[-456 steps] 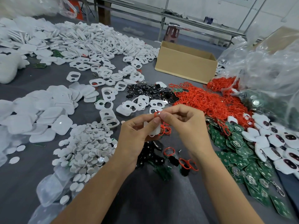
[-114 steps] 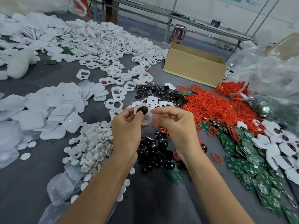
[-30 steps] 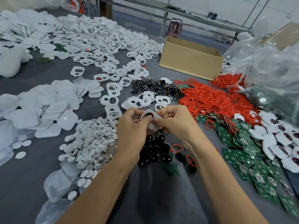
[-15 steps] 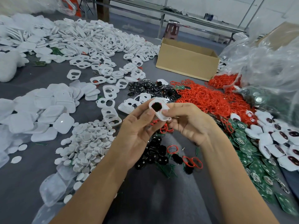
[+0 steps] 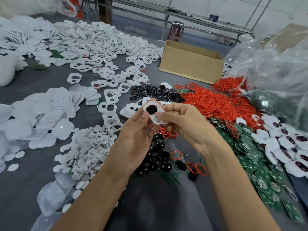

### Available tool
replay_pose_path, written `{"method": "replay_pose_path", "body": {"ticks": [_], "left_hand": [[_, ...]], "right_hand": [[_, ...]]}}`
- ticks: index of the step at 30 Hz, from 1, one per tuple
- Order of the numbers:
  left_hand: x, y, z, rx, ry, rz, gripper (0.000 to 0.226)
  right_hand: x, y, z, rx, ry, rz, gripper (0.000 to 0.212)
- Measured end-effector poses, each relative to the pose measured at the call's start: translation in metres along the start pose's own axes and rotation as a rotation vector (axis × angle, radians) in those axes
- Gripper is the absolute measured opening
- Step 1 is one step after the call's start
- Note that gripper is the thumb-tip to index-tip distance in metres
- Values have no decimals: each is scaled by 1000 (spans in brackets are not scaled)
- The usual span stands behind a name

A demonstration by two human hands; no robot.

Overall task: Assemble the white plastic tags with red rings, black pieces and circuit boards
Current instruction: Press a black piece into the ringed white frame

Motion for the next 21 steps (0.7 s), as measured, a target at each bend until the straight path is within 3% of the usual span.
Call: {"method": "replay_pose_path", "body": {"ticks": [5,9,13,17,21], "left_hand": [[4,0,0,18,-81,-50,25],[10,1,-2,34,-194,-151,35],[17,1,-7,21,-265,-216,32],[34,2,-31,-99,-306,-281,34],[48,1,-58,-236,-386,-321,35]], "right_hand": [[-1,-3,4,28,-78,16,33],[24,-2,11,147,-241,-212,24],[47,-1,12,254,-572,-369,18],[45,2,6,228,-792,-371,37],[30,5,4,243,-834,-356,34]]}}
Point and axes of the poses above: each hand's wrist, its own y-axis towards the middle knuckle, its own x-axis out of the back of the hand, z = x × y, the point moved 6 cm from there along y, towards the middle knuckle, and after that the axes turned 3 degrees about -x, right-handed, at the moved point
